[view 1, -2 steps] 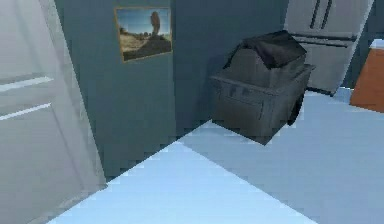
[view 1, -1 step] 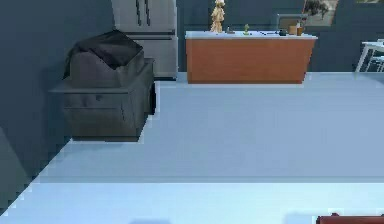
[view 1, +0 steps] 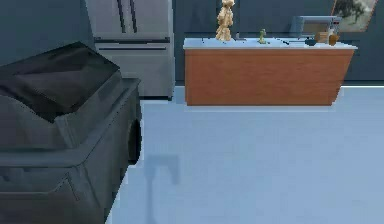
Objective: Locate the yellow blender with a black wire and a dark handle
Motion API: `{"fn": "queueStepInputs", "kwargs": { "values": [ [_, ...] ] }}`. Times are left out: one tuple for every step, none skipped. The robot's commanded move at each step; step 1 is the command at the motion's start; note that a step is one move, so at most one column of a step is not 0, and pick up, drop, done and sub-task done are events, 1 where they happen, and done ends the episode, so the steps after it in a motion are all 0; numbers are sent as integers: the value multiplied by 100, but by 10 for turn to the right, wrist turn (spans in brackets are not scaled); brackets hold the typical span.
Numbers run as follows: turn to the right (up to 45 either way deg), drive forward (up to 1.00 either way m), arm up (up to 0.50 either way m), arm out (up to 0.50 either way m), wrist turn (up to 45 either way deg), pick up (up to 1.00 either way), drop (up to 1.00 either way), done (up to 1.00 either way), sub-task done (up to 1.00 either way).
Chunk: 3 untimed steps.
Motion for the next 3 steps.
{"fn": "queueStepInputs", "kwargs": {
  "values": [
    [300,0,0,0,0,0,0,0,0],
    [0,100,0,0,0,0,0,0,0],
    [0,100,0,0,0,0,0,0,0]
  ]
}}
